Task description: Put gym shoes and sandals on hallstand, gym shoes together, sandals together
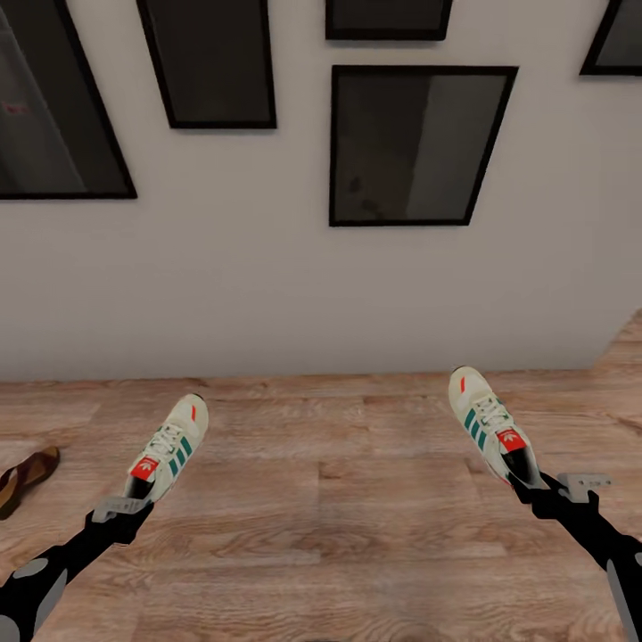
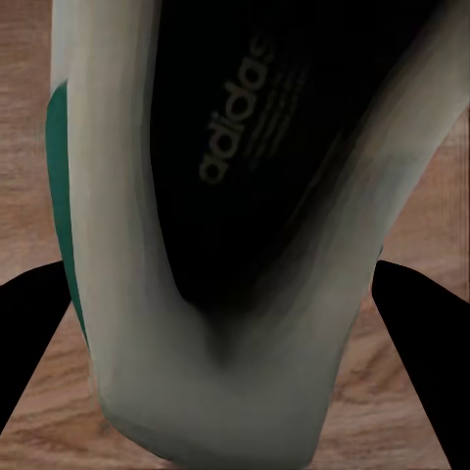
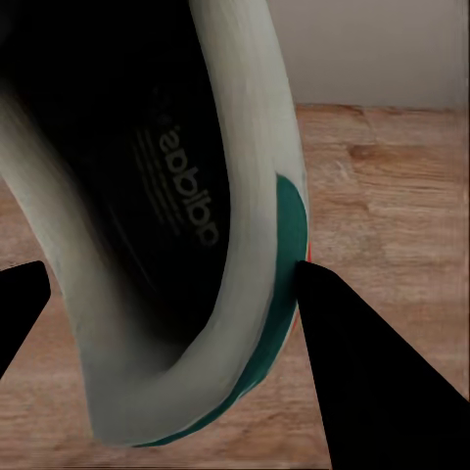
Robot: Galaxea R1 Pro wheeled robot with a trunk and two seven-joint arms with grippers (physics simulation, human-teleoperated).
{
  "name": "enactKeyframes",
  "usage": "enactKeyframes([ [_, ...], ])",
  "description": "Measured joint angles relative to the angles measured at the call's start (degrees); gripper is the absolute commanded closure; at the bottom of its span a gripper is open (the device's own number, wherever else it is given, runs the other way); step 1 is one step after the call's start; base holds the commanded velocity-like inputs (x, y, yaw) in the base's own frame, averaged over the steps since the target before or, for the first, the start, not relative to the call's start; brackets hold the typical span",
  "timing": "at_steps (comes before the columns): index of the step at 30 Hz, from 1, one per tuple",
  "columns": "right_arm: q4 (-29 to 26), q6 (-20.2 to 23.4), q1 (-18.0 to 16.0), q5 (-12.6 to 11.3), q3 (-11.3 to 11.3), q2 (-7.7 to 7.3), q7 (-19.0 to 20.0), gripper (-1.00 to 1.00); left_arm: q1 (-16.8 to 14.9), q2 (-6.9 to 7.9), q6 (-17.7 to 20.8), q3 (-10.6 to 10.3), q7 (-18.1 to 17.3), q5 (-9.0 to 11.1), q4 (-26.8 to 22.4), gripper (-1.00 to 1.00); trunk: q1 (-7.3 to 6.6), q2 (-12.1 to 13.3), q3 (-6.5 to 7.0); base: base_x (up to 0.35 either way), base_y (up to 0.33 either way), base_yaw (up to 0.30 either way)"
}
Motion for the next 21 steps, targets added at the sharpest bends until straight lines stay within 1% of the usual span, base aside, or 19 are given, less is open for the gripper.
enactKeyframes([
  [6, 0.0, 0.0, 0.0, 0.0, 0.0, 0.0, 0.01, 1.0, 0.0, 0.01, 0.0, -0.01, 0.01, 0.0, 0.0, 1.0, -0.01, 0.0, 0.18, 0.032, -0.008, -0.29],
  [13, -0.01, 0.01, -0.01, 0.05, 0.0, 0.0, -0.05, 1.0, 0.01, 0.02, -0.01, 0.0, 0.02, -0.01, -0.08, 1.0, -0.03, 0.0, 0.38, 0.262, -0.139, -0.29],
  [21, -0.02, 0.02, -0.01, 0.03, 0.0, 0.0, -0.04, 1.0, 0.01, -0.05, -0.11, 0.0, 0.08, 0.05, 0.0, 1.0, -0.02, 0.0, 0.62, 0.245, -0.185, -0.29],
])
